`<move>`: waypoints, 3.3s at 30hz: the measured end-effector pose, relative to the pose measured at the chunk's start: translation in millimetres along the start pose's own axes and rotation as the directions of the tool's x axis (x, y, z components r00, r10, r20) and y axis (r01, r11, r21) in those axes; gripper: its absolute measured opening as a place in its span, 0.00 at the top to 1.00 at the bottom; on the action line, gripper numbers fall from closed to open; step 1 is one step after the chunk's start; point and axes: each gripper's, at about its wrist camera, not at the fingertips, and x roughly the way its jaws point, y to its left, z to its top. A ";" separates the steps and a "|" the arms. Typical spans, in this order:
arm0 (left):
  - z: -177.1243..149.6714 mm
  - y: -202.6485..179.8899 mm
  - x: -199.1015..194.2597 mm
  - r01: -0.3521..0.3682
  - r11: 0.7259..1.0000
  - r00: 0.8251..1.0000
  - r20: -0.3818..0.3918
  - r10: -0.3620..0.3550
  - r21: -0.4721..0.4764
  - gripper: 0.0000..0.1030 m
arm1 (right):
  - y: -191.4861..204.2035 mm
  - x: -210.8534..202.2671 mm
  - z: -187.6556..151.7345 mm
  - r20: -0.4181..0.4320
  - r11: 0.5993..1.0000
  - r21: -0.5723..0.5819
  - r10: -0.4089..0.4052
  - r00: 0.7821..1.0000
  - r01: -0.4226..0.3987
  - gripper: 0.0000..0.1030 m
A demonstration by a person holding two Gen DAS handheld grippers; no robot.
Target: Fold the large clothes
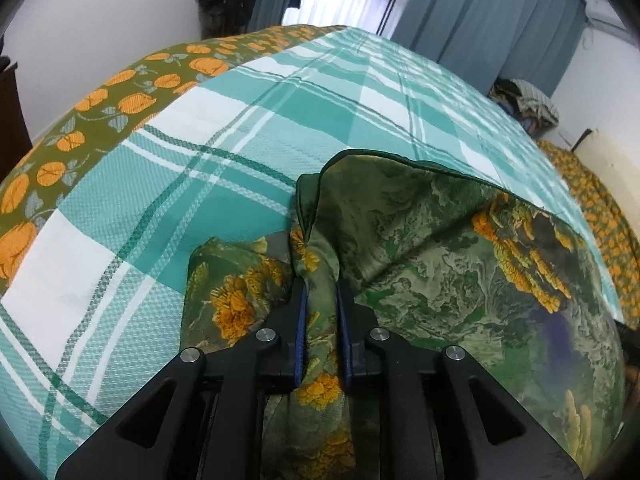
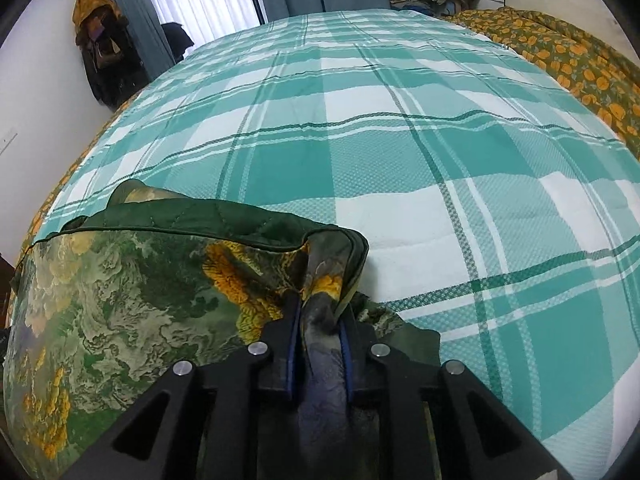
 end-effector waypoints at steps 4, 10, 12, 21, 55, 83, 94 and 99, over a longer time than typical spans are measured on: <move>-0.6 0.1 0.1 0.001 1.000 1.000 0.006 -0.001 0.001 0.86 | -1.0 0.7 -2.4 0.014 1.000 0.001 0.003 1.000 -0.003 0.82; -1.6 1.6 -0.7 0.006 1.000 1.000 0.013 -0.006 -0.003 0.85 | -1.8 0.4 -4.2 0.019 1.000 0.005 0.008 1.000 -0.008 0.82; -1.5 1.6 -0.7 0.006 1.000 1.000 0.013 -0.006 -0.003 0.85 | -1.9 0.3 -4.4 0.020 1.000 0.005 0.009 1.000 -0.009 0.82; -1.9 2.0 -1.3 0.005 1.000 1.000 0.014 -0.005 -0.003 0.85 | -2.6 0.8 -5.0 0.021 1.000 0.010 0.015 1.000 -0.015 0.82; 9.0 -212.8 -85.3 0.200 0.918 0.973 0.044 -0.228 0.341 0.09 | 35.0 -134.8 -83.8 0.114 0.981 -0.106 0.173 0.978 -0.162 0.42; -30.9 -223.3 41.0 0.143 0.949 0.985 -0.130 -0.110 0.282 0.05 | 54.1 -115.4 -126.5 0.172 0.973 -0.211 0.134 0.976 -0.097 0.35; -26.6 -236.6 40.0 0.082 0.940 0.985 -0.171 -0.026 0.330 0.04 | 52.4 -114.1 -126.9 0.169 0.975 -0.197 0.139 0.976 -0.105 0.35; -24.1 -238.2 28.6 0.080 0.936 0.979 -0.206 -0.008 0.344 0.04 | 52.0 -113.5 -127.1 0.171 0.975 -0.197 0.137 0.976 -0.103 0.35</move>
